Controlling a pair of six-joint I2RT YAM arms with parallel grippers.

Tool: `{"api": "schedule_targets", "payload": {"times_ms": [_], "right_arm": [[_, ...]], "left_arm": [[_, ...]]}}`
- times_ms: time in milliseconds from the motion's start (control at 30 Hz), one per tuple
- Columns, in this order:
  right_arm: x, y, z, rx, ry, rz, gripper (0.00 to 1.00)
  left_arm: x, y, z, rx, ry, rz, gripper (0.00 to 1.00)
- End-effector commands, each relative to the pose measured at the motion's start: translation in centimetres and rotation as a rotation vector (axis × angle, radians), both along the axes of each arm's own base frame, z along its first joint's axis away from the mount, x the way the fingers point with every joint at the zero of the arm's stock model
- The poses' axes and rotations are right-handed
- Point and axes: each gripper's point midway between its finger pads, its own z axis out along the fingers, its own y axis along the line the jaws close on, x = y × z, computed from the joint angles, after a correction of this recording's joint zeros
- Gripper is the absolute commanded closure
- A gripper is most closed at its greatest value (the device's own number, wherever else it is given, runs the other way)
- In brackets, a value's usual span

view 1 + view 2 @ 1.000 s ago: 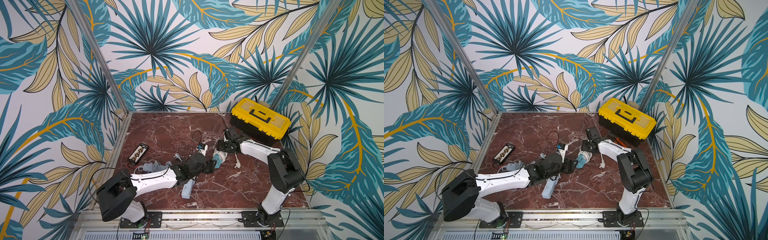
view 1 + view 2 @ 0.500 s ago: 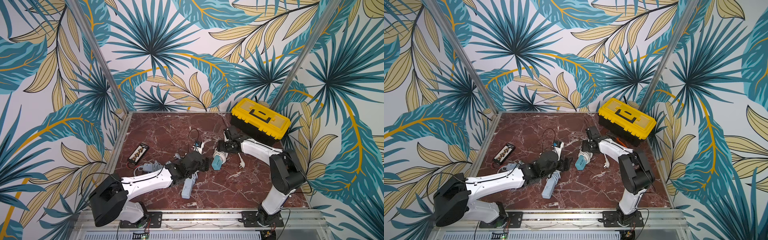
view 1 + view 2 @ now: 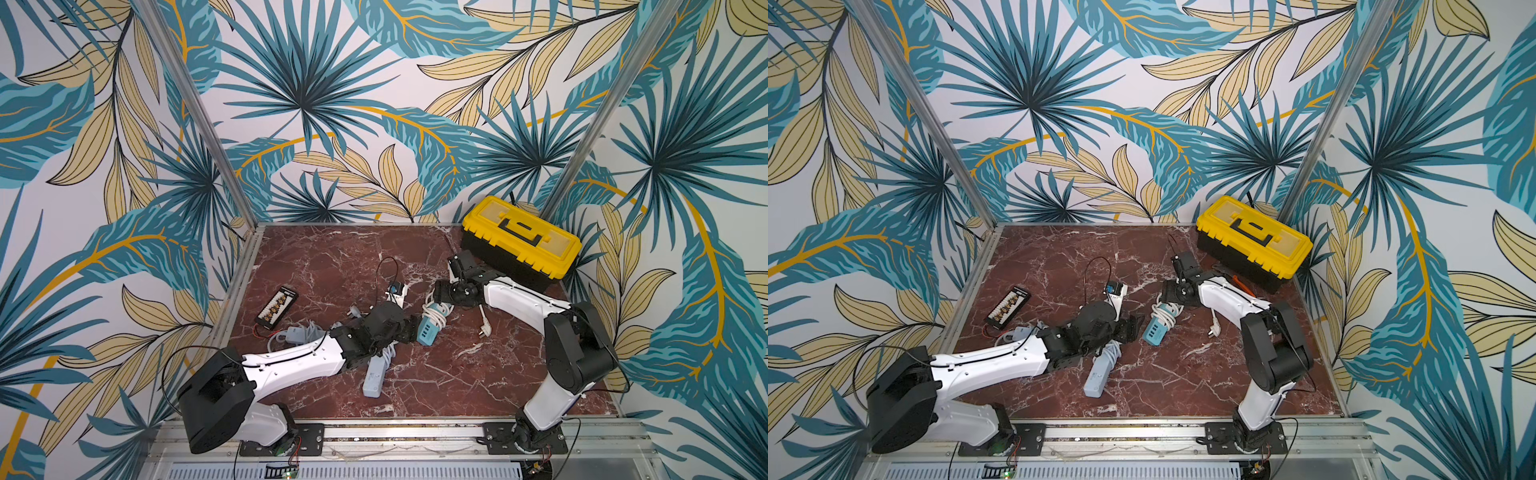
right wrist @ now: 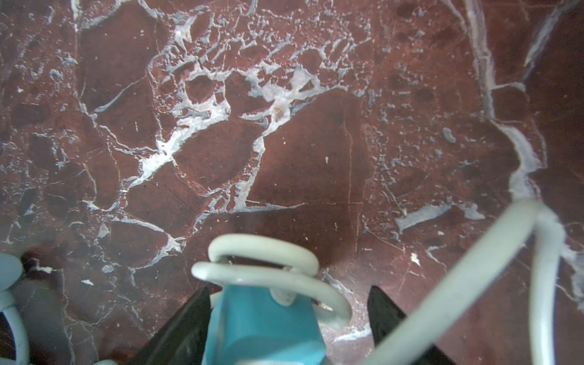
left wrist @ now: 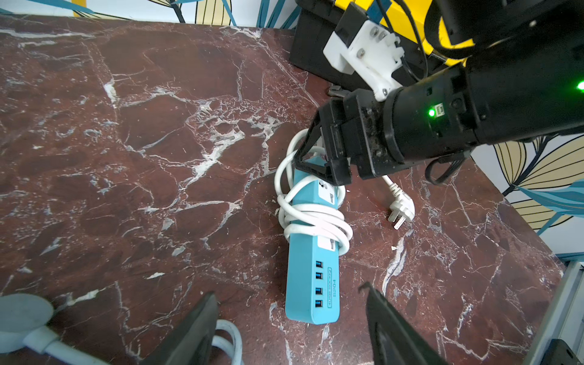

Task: Wrap the cord around the power strip
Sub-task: Place the power strip at the center of the board.

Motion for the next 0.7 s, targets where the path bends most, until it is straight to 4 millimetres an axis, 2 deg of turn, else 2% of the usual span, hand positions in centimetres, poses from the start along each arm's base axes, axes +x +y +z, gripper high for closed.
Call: {"api": "schedule_targets", "payload": {"times_ms": [0, 433, 667], "right_arm": [[-0.4, -0.2, 1.1, -0.014, 0.004, -0.006, 0.22], [-1.2, -0.7, 2.6, -0.022, -0.004, -0.012, 0.21], [-1.9, -0.7, 4.9, 0.003, -0.044, -0.003, 0.21]], "left_arm": [[0.0, 0.4, 0.2, 0.016, -0.015, -0.002, 0.26], [0.2, 1.0, 1.0, 0.024, -0.049, 0.003, 0.26], [0.4, 1.9, 2.8, 0.031, -0.112, 0.009, 0.26]]}}
